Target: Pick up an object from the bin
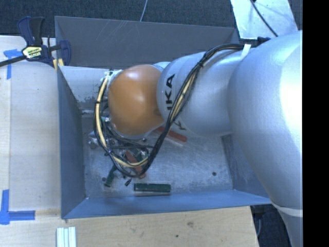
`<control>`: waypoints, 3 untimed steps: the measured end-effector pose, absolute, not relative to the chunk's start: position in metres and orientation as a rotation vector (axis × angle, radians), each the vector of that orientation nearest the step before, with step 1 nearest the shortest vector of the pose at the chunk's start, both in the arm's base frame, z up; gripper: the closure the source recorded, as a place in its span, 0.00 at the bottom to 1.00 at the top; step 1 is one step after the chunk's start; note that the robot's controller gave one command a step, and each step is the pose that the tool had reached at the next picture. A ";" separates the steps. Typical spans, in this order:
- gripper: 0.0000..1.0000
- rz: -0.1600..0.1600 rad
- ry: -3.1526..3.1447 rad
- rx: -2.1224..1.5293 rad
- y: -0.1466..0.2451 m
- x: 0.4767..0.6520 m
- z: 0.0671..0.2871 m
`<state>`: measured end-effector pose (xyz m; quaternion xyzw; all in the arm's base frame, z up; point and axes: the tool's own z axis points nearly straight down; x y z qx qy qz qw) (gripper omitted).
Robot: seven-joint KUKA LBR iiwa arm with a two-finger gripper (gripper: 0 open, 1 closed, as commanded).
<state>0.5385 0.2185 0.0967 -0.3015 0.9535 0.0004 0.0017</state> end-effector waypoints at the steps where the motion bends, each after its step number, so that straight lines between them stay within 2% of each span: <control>1: 0.00 0.000 3.040 -0.787 0.216 0.534 0.075; 2: 1.00 0.005 2.890 -1.208 0.214 0.535 0.073; 3: 1.00 0.005 2.890 -1.208 0.214 0.535 0.073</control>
Offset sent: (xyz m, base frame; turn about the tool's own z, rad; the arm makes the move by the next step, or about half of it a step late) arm -0.0059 -0.0066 -0.0267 -0.1815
